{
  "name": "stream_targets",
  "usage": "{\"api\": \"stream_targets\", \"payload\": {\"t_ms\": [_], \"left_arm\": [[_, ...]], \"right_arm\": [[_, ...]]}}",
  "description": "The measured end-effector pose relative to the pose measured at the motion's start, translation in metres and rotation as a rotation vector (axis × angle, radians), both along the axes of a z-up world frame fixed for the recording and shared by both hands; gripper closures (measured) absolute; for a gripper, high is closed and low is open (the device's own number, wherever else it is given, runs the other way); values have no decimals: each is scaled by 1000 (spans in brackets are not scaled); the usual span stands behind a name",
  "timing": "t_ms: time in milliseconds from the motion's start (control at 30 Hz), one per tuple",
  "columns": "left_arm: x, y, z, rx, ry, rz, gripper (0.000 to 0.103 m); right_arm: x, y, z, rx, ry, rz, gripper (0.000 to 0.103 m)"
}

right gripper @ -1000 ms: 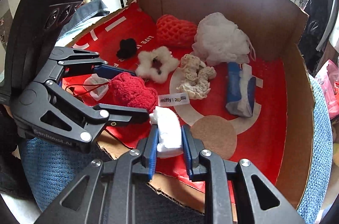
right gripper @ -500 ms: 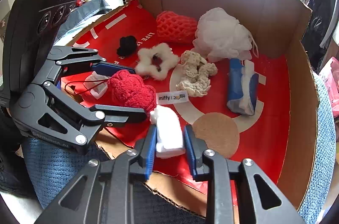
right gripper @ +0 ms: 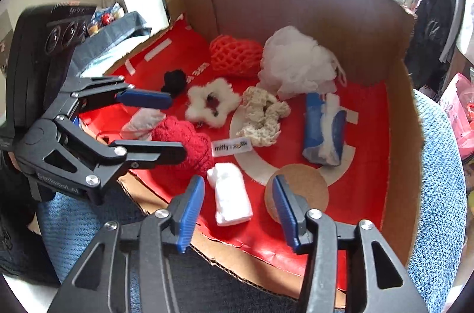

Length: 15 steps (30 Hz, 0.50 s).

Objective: Organize soft objects
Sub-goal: 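Open both tools to release ball and cloth in the box, then withdraw both tools up above the box rim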

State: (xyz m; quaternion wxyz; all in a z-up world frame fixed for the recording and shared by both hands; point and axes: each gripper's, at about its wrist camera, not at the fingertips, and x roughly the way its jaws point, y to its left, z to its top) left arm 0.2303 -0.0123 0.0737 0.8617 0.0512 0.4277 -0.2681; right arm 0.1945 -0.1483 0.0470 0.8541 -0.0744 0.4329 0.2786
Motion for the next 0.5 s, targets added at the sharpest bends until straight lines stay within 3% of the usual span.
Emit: {"api": "stream_targets", "payload": {"t_ms": [300,433,500], "left_arm": [[-22,19,24,-51,-98,116,17],[-39,26,36,-46,-201,198,8],[-45,31,39,-55,-254,252,4]], "right_arm": [[-16,-12,29,72,-119,-139,17],[-28,-12,41,59,-216,-226,0],[-33,-13,44,42,-273,-277,0]]}}
